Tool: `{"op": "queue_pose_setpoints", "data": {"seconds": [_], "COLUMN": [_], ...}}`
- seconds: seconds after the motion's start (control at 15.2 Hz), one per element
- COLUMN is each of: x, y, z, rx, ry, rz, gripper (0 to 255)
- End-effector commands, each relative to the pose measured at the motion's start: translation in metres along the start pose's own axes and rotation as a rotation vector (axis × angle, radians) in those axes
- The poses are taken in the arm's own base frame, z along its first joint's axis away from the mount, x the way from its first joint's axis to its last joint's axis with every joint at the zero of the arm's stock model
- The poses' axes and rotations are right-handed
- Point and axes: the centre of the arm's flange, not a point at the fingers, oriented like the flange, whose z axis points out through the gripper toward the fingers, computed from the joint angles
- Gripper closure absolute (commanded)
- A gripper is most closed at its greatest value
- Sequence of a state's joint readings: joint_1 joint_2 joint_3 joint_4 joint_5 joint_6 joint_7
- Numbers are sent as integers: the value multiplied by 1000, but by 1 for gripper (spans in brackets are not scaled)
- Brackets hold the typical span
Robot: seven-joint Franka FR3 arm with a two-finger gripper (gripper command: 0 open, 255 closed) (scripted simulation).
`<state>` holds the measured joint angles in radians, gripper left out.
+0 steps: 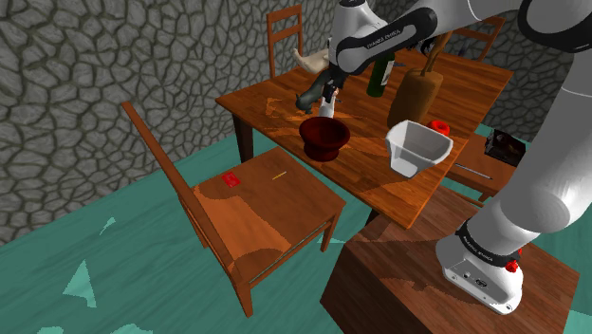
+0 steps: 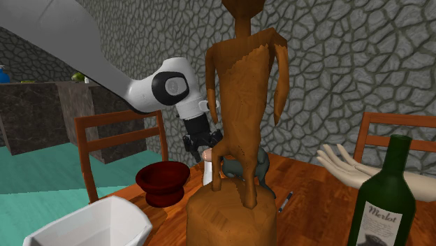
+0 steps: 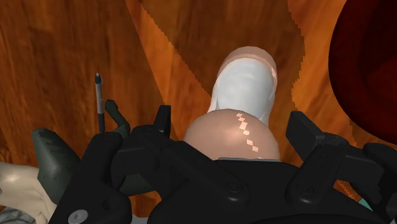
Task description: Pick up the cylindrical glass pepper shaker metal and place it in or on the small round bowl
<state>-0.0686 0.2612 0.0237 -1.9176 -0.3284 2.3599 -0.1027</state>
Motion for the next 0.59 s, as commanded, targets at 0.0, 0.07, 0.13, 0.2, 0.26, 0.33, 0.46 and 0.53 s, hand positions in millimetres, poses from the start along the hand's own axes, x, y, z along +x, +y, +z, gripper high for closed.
{"op": "queue_pose_setpoints", "data": {"seconds": [0.0, 0.07, 0.13, 0.2, 0.26, 0.33, 0.46, 0.53], "x": [0, 0, 0, 0, 0, 0, 0, 0], "y": [0, 0, 0, 0, 0, 0, 0, 0], "z": [0, 0, 0, 0, 0, 0, 0, 0], "rx": [0, 0, 0, 0, 0, 0, 0, 0], "ry": [0, 0, 0, 0, 0, 0, 0, 0], "rz": [0, 0, 0, 0, 0, 0, 0, 0], "gripper": [0, 255, 255, 255, 255, 255, 255, 255]}}
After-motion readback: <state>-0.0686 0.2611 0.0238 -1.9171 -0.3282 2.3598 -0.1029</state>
